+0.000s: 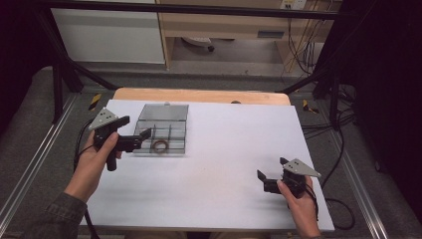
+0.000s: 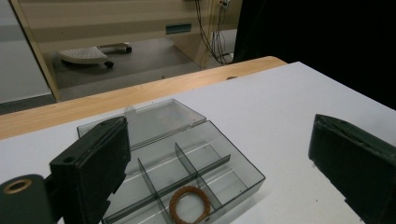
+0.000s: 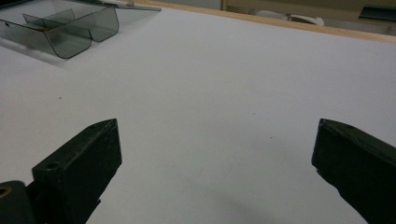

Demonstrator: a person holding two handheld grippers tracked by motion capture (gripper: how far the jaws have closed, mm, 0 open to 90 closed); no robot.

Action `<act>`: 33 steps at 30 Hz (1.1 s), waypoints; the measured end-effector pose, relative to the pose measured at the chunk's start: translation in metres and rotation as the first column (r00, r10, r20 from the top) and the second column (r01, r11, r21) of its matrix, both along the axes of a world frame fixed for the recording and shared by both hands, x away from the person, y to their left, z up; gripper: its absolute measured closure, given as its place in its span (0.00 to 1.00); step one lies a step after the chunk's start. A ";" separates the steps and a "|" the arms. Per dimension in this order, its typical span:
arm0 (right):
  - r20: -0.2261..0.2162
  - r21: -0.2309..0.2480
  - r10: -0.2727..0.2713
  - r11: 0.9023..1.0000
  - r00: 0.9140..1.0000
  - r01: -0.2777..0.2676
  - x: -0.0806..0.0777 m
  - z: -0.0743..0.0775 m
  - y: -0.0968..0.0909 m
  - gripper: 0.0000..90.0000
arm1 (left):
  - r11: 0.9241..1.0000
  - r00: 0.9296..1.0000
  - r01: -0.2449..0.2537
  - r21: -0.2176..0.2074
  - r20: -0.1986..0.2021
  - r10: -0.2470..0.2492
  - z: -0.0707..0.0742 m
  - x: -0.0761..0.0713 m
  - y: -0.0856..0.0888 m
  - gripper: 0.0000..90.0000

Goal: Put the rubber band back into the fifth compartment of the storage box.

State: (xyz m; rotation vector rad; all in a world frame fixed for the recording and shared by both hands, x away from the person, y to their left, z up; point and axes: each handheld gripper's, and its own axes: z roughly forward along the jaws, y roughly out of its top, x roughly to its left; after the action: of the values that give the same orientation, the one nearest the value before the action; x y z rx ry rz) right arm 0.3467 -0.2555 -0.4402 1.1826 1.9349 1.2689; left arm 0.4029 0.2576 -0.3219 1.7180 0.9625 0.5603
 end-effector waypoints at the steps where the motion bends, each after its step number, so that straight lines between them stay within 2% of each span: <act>1: -0.001 0.001 0.001 1.000 1.000 -0.001 0.000 0.000 0.000 0.02 | 1.000 1.000 0.000 -0.001 0.001 0.000 0.000 -0.002 0.002 0.06; 8: -0.001 0.005 0.003 1.000 1.000 -0.003 0.000 0.000 0.000 0.02 | 1.000 1.000 -0.001 0.006 0.001 0.001 -0.004 -0.014 0.013 0.06; 17: -0.002 0.002 0.005 1.000 1.000 -0.005 0.000 0.000 0.001 0.02 | 0.999 0.999 -0.036 -0.024 0.001 0.036 -0.013 -0.029 0.028 0.06; 26: -0.004 0.002 0.006 1.000 1.000 -0.006 0.000 -0.001 0.001 0.02 | 0.998 0.999 -0.048 -0.029 -0.019 0.048 -0.031 -0.041 0.037 0.06; 33: -0.009 0.003 0.008 1.000 1.000 -0.008 0.000 -0.001 0.002 0.02 | 0.998 0.997 -0.060 -0.032 -0.046 0.058 -0.054 -0.049 0.042 0.06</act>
State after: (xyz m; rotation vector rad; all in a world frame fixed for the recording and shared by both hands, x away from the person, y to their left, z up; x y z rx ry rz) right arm 0.3466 -0.2532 -0.4410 1.1849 1.9465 1.2734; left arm 0.3536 0.3001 -0.3754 1.6829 1.0517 0.5431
